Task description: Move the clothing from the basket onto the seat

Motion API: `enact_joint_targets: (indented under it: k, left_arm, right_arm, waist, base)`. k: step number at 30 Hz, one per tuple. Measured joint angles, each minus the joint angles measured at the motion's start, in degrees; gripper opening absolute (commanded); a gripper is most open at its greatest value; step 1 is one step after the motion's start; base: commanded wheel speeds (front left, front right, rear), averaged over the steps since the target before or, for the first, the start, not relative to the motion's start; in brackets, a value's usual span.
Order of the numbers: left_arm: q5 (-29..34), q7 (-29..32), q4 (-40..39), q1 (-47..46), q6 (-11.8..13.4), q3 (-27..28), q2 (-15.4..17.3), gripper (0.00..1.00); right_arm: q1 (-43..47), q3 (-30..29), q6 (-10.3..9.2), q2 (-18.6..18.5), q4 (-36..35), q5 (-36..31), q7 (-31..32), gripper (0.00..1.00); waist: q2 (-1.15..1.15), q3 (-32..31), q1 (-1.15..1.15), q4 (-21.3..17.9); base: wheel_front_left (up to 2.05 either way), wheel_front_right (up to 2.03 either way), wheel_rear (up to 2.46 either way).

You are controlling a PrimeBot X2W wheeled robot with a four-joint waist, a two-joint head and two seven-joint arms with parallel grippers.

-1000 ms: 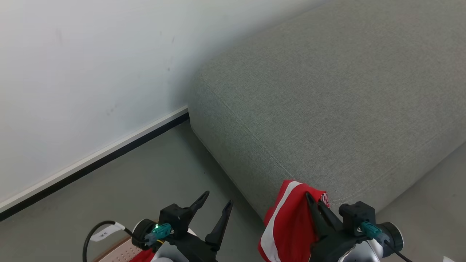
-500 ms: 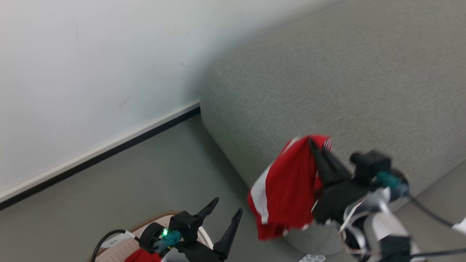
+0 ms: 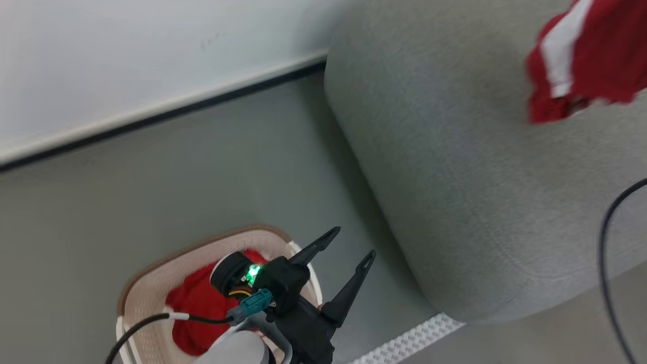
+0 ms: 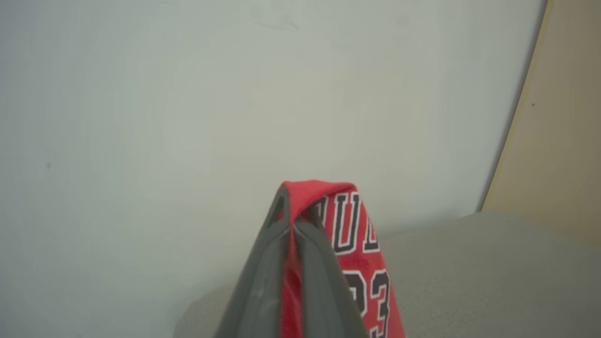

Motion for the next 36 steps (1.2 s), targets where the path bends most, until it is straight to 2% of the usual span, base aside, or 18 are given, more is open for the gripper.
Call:
enact_joint_targets:
  k: [7, 11, 14, 19, 20, 21, 22, 26, 32, 36]
  left_arm:
    - [3.14, 1.27, -7.53, -2.13, 1.45, -0.10, 2.52, 1.00]
    - [4.65, 1.54, -10.21, -2.51, 2.87, -0.10, 2.93, 1.00]
    - [5.11, 1.75, -11.73, -3.15, 3.89, 0.75, 3.54, 1.00]
    - [4.79, 1.76, -12.32, -2.81, 4.10, 0.93, 4.65, 1.00]
    - [4.55, 1.76, -12.20, -2.54, 4.33, 1.02, 4.82, 1.00]
    - [4.38, 1.71, -12.15, -1.98, 4.39, 1.12, 4.85, 1.00]
    - [4.12, 1.59, -12.05, -1.56, 4.43, 1.10, 4.88, 1.00]
    - [3.27, 0.91, -11.57, -1.48, 4.37, 1.34, 4.63, 1.00]
    - [0.86, -0.67, -7.91, 0.52, 3.81, 1.36, 3.45, 1.00]
    - [-0.99, -2.43, -5.99, 1.77, 4.32, 2.55, 2.32, 1.00]
  right_arm:
    - [-12.68, -8.90, 0.00, -6.75, 10.63, -2.96, -1.56, 0.00]
    - [-13.83, -12.30, 0.02, -9.68, 18.36, -5.32, -2.20, 0.00]
    - [-13.72, -16.21, 0.00, -10.40, 23.76, -6.66, -3.42, 0.00]
    - [-11.94, -18.79, 0.03, -8.22, 29.76, -9.40, -6.80, 0.00]
    - [-11.40, -19.01, 0.03, -8.23, 30.95, -10.34, -7.03, 0.14]
    - [-10.68, -19.29, 0.03, -8.29, 32.06, -11.44, -7.14, 0.50]
    - [-9.90, -19.27, 0.03, -8.18, 32.85, -12.38, -7.01, 1.00]
    - [-9.03, -19.04, 0.03, -7.79, 33.62, -13.72, -7.22, 1.00]
    - [-3.45, -12.58, 0.03, -7.21, 33.86, -18.42, -6.53, 1.00]
    - [-0.35, -9.65, 0.03, -5.70, 33.10, -18.30, -6.23, 1.00]
  waist:
    - [0.01, 8.99, 0.01, 3.32]
    - [0.01, 13.50, 0.01, 5.40]
    - [0.01, 16.34, 0.00, 7.00]
    - [0.01, 19.10, 0.01, 9.69]
    - [0.01, 19.23, 0.00, 10.13]
    - [0.01, 19.18, 0.00, 10.48]
    - [0.01, 18.94, 0.00, 10.67]
    - [0.00, 17.37, -0.01, 11.00]
    - [0.00, 12.73, -0.02, 10.98]
    - [0.00, 9.59, -0.02, 11.05]
  base:
    - [0.00, 0.00, 0.00]
    - [0.00, 0.00, 0.00]
    - [0.00, 0.00, 0.00]
    - [0.00, 0.00, 0.00]
    - [0.00, 0.00, 0.00]
    - [0.00, 0.00, 0.00]
    - [0.00, 0.00, 0.00]
    - [0.00, 0.00, 0.00]
    - [0.00, 0.00, 0.00]
    - [0.00, 0.00, 0.00]
